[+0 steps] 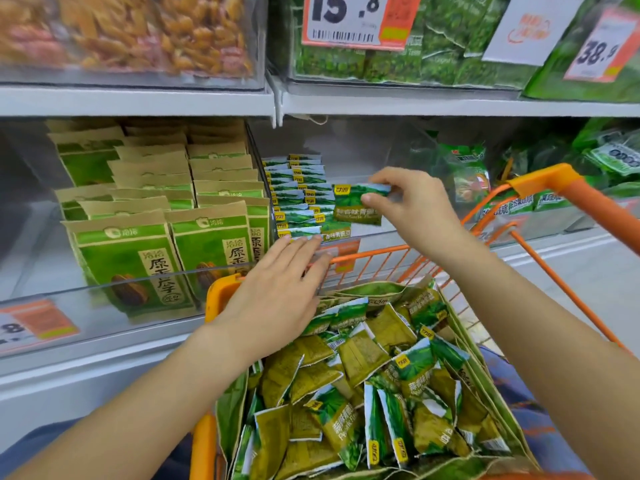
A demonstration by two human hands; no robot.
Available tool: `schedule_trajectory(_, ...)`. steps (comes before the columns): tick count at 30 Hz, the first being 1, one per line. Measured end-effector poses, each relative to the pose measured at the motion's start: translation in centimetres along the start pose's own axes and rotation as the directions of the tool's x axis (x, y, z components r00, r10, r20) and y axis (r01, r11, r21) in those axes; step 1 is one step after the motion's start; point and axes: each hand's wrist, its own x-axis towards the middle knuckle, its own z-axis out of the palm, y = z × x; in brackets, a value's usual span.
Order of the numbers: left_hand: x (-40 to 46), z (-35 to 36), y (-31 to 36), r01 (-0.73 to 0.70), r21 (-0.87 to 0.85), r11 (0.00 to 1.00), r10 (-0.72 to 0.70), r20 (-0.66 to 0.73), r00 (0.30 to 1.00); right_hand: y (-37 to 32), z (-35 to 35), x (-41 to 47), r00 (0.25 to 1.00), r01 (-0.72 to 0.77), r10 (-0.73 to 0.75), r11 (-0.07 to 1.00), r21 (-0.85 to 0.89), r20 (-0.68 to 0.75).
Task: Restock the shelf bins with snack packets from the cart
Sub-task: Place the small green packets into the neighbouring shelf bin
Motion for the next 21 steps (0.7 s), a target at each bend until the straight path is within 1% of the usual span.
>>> schedule_trajectory(3, 0.1, -0.3, -0.2, 0.007, -0.026, 1.0, -0.008, -0.035, 0.999, 0.3, 1.2, 3.6, 0.987, -0.001, 0.038, 0.974, -0.228, 0.158)
schedule_trajectory(5, 0.1, -0.2, -0.3, -0.001, -0.035, 0.999, 0.0, -0.043, 0.999, 0.7, 2.6, 4.9, 0.966, -0.006, 0.077, 0.962, -0.274, 0.246)
schedule_trajectory(8, 0.0, -0.2, -0.2, 0.0, -0.04, 0.999, -0.003, -0.065, 0.998, 0.8, 4.2, 5.7, 0.935, -0.067, 0.144, 0.969, -0.237, 0.323)
schedule_trajectory(13, 0.1, 0.2, -0.3, -0.004, -0.059, 0.998, -0.002, -0.094, 0.996, 1.1, 6.1, 6.0, 0.9, -0.183, 0.234, 0.968, -0.171, 0.367)
schedule_trajectory(16, 0.2, 0.2, -0.3, 0.002, -0.052, 0.999, -0.008, -0.115, 0.993, 1.6, 6.7, 5.7, 0.867, -0.235, 0.29, 0.955, -0.182, 0.405)
schedule_trajectory(19, 0.1, 0.1, -0.3, 0.01, -0.052, 0.999, -0.016, -0.109, 0.994, 2.3, 6.4, 5.8, 0.857, -0.339, 0.353, 0.935, -0.104, 0.376)
schedule_trajectory(21, 0.0, 0.1, -0.2, 0.014, -0.049, 0.999, -0.02, -0.109, 0.994, 2.8, 6.0, 6.0, 0.866, -0.358, 0.364, 0.93, -0.083, 0.344)
